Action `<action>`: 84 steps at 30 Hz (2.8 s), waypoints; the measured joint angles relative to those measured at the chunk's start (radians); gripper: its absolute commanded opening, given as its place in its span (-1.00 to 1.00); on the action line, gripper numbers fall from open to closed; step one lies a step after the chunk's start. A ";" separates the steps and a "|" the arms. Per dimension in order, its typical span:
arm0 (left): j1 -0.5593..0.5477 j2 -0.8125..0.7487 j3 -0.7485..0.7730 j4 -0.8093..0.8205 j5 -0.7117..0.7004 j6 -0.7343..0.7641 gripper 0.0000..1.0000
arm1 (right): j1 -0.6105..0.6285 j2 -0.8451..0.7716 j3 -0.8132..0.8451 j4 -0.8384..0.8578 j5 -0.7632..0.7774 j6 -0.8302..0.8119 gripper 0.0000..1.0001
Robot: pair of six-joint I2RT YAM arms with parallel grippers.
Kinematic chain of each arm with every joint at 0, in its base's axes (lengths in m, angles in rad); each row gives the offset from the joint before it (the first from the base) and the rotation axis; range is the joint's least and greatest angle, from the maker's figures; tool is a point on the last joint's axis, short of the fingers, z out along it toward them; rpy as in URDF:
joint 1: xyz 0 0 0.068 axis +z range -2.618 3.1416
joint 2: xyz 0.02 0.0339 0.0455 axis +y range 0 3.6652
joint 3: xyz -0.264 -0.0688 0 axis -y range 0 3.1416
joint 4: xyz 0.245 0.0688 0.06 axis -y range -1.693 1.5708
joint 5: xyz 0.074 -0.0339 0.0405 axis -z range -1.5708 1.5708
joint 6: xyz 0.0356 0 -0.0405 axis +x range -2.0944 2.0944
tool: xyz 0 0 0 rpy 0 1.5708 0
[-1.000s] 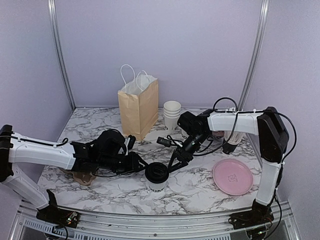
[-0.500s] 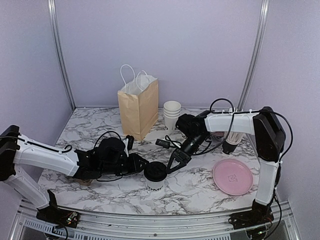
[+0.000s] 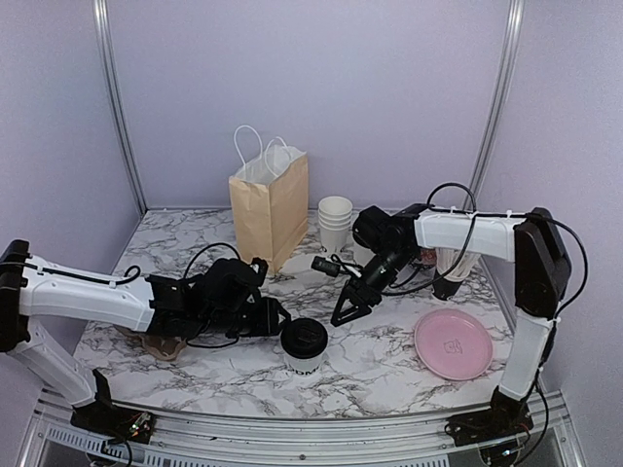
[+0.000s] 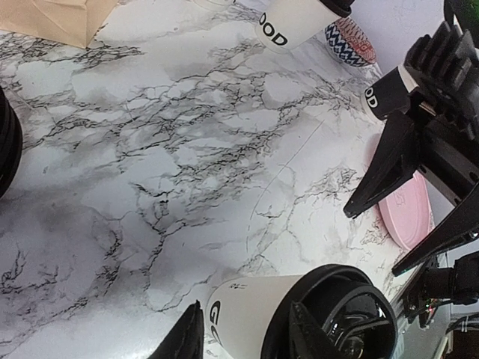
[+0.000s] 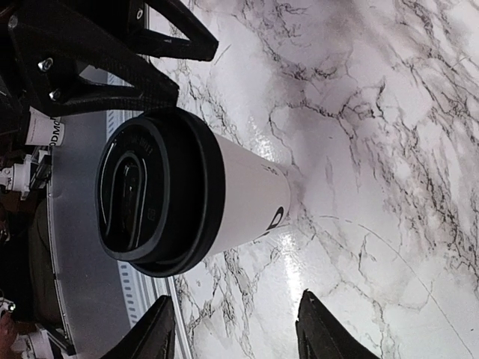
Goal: Pack the takeout coffee
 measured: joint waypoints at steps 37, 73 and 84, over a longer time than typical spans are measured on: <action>-0.095 -0.101 -0.186 0.164 0.195 -0.296 -0.30 | 0.025 0.101 0.104 0.007 -0.032 -0.005 0.17; -0.079 -0.129 0.102 -0.189 0.129 -0.016 0.03 | 0.003 -0.048 0.193 -0.027 0.053 -0.053 0.49; -0.043 -0.179 0.113 -0.325 0.027 0.072 0.08 | 0.033 -0.104 0.156 0.000 0.105 -0.105 0.53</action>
